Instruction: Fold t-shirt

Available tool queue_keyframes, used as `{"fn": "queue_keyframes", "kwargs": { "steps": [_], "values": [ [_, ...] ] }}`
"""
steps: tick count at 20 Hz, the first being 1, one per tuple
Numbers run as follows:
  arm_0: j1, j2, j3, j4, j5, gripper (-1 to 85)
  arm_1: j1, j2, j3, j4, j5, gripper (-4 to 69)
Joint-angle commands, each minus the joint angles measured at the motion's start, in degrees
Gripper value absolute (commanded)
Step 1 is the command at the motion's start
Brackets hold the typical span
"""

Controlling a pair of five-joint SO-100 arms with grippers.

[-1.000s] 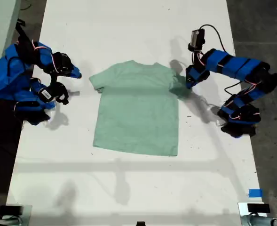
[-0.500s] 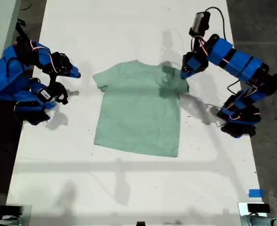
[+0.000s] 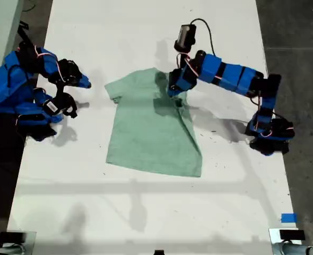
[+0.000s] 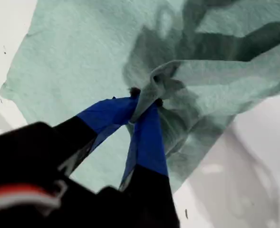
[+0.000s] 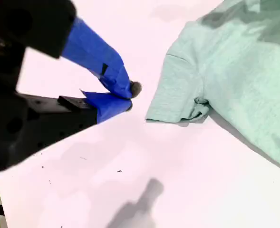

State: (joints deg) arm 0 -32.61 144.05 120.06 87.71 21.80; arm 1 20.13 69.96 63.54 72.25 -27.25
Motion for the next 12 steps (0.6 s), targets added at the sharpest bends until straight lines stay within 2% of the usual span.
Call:
{"fn": "queue_keyframes", "kwargs": {
  "steps": [1, 3, 4, 5, 6, 9, 12],
  "values": [
    [-0.2, 0.5, 0.0, -1.0, 0.4, 0.0, -1.4, -4.7, -5.2, -4.6, 1.1, -1.5],
    [-0.1, 0.5, 0.1, -1.1, 0.4, 0.0, -1.5, -10.3, -6.8, -6.1, 1.7, -1.7],
    [0.0, 0.5, 0.2, -1.1, 0.4, 0.0, -1.8, -12.0, -8.5, -6.2, 1.8, 1.3],
    [0.0, 0.5, 0.2, -1.1, 0.4, 0.0, -2.2, -12.7, -11.0, -4.4, 1.8, 23.9],
    [0.0, 0.5, 0.3, -1.1, 0.4, 0.0, -2.4, -12.2, -13.6, -1.1, 1.3, 36.3],
    [0.0, 0.4, 0.6, -1.5, 0.3, 0.0, -1.2, -4.0, -14.7, 7.8, 0.4, 31.5],
    [0.1, -1.0, 0.6, -2.5, 0.3, 0.0, 0.9, 6.9, -11.4, 13.8, -1.4, 30.3]
  ]
}}
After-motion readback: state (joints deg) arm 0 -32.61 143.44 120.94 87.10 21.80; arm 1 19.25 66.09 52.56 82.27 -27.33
